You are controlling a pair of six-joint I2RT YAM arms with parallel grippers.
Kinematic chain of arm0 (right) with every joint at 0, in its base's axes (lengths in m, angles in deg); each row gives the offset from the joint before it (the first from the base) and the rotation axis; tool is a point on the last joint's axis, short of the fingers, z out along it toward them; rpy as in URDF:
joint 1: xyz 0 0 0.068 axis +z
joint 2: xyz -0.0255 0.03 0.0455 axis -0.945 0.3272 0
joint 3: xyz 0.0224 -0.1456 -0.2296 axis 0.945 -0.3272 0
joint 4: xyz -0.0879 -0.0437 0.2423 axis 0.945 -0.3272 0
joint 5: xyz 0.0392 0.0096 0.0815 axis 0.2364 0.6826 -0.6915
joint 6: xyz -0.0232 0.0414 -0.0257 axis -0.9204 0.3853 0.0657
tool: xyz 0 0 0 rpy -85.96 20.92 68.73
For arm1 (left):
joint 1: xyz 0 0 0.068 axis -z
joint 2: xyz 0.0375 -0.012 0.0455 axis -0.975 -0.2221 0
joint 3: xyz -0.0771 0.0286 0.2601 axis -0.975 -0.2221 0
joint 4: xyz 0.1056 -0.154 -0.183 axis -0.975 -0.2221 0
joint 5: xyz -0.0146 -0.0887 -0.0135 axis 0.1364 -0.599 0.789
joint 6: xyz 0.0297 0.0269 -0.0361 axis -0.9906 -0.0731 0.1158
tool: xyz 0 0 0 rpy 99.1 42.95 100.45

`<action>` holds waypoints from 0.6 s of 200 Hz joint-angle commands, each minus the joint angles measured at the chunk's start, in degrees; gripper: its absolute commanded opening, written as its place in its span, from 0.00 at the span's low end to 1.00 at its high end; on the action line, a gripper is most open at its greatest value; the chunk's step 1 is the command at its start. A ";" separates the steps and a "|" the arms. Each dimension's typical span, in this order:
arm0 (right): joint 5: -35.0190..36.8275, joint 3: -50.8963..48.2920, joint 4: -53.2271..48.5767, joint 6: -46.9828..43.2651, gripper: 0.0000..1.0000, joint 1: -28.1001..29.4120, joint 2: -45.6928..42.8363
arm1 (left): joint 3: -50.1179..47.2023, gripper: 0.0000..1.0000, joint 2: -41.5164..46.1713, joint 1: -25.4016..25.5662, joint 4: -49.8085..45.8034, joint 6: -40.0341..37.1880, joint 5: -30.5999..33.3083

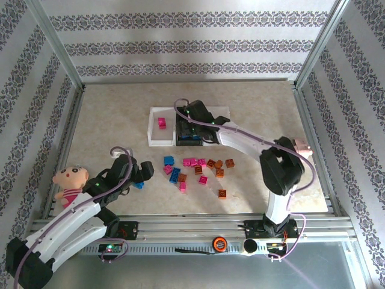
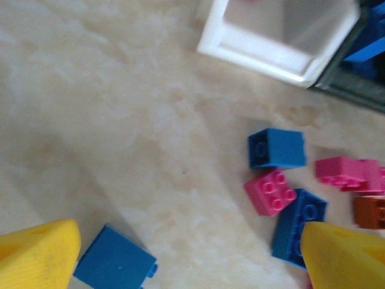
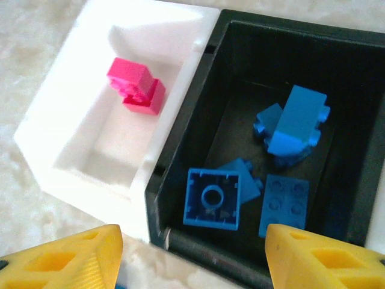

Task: Sort the legos into containers by color
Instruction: Pick up the lego from the bottom-left of the table.

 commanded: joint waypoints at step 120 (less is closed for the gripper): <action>2.06 -21.95 6.15 3.91 0.66 0.45 -20.59 | -3.24 0.63 -23.05 0.29 7.27 0.82 -2.71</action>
